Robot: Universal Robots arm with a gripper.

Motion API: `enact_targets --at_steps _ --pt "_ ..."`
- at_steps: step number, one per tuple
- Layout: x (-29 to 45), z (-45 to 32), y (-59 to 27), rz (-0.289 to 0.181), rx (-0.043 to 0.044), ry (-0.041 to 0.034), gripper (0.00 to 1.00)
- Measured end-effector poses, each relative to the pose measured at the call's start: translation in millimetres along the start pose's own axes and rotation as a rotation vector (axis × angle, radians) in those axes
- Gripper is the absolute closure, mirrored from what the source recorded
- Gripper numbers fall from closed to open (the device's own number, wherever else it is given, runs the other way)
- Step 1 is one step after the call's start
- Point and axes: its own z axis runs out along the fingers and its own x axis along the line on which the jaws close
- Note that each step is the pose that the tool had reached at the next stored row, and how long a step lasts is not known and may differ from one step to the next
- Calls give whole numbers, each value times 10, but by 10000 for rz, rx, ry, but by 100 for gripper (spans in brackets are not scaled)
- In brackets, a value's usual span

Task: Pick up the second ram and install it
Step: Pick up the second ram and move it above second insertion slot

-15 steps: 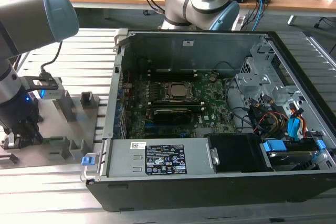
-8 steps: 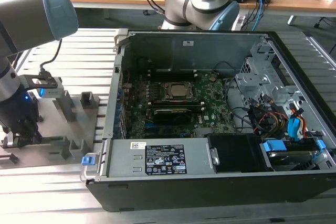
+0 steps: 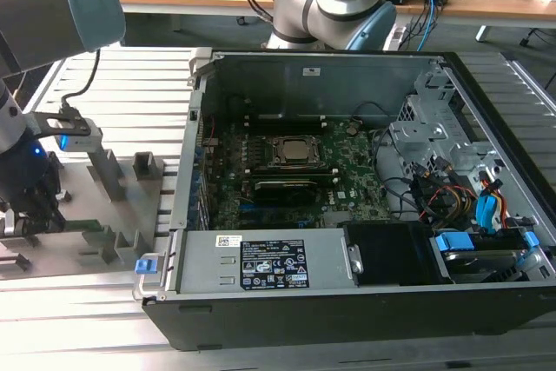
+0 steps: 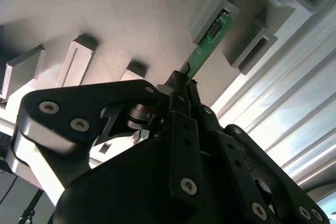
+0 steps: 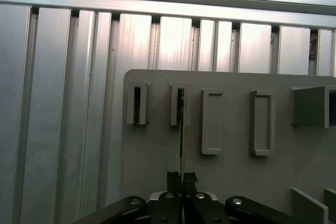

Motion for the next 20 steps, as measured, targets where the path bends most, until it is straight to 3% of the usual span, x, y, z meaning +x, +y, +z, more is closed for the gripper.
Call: enact_targets --at_steps 6,20 --pt "-12 -137 5 0 0 0 86" --pt "-27 -376 13 0 0 0 86"
